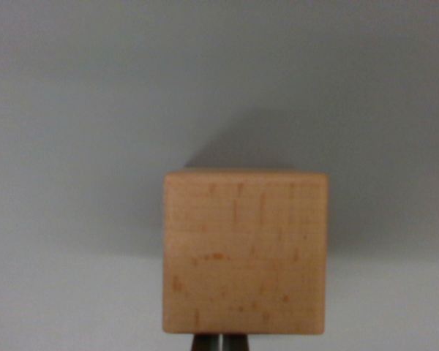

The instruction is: Push wooden cube

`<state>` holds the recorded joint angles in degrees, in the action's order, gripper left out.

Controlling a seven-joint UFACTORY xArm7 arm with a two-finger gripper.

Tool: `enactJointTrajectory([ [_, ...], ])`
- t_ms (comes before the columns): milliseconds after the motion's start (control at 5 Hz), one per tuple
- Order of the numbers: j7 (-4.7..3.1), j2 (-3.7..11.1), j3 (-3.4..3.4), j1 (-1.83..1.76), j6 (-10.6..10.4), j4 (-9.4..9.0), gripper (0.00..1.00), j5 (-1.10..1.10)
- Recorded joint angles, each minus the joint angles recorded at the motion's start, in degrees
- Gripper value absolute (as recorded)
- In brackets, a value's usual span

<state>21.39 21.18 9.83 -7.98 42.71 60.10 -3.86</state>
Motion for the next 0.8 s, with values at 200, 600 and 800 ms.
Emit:
enactJointTrajectory([
  [200, 0.0, 0.0, 0.0, 0.0, 0.0, 0.0, 1.0, 0.0],
  [600, -0.24, 1.61, -0.3, 0.06, 0.8, 2.43, 1.0, -0.28],
  [800, -0.44, 3.04, -0.56, 0.11, 1.6, 4.57, 1.0, -0.52],
])
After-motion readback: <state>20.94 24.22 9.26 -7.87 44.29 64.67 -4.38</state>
